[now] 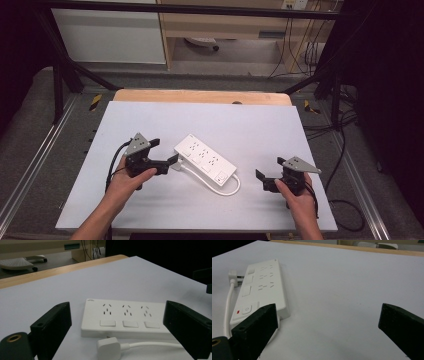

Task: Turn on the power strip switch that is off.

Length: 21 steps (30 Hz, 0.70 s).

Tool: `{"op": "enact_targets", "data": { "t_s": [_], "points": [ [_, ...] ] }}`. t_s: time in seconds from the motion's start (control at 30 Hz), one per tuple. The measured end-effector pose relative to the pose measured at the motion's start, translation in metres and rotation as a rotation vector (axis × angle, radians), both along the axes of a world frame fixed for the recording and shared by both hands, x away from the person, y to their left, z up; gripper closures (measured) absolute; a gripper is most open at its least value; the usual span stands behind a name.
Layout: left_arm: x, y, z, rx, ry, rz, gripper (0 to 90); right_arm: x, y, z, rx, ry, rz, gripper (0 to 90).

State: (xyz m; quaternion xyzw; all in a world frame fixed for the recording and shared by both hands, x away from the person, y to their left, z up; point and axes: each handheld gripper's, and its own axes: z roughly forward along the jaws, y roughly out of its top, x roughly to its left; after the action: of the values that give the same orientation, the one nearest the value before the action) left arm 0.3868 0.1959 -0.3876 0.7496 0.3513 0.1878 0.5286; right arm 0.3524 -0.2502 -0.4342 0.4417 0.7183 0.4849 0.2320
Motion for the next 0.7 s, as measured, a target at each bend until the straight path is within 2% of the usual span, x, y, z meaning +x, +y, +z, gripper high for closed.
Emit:
{"op": "enact_targets", "data": {
  "t_s": [0.37, 0.5, 0.7],
  "points": [
    [0.005, -0.011, -0.005, 0.012, 0.005, 0.007, 14.6, 0.0, -0.001, 0.0, -0.001, -0.001, -0.002, 3.0],
    [0.006, -0.015, -0.007, 0.018, 0.009, 0.017, 23.7, 0.0, -0.001, 0.0, -0.002, 0.002, -0.002, 3.0],
    [0.006, -0.023, -0.009, 0.029, 0.019, -0.011, 35.2, 0.0, -0.002, 0.0, -0.003, 0.003, -0.003, 3.1]
  ]
}}
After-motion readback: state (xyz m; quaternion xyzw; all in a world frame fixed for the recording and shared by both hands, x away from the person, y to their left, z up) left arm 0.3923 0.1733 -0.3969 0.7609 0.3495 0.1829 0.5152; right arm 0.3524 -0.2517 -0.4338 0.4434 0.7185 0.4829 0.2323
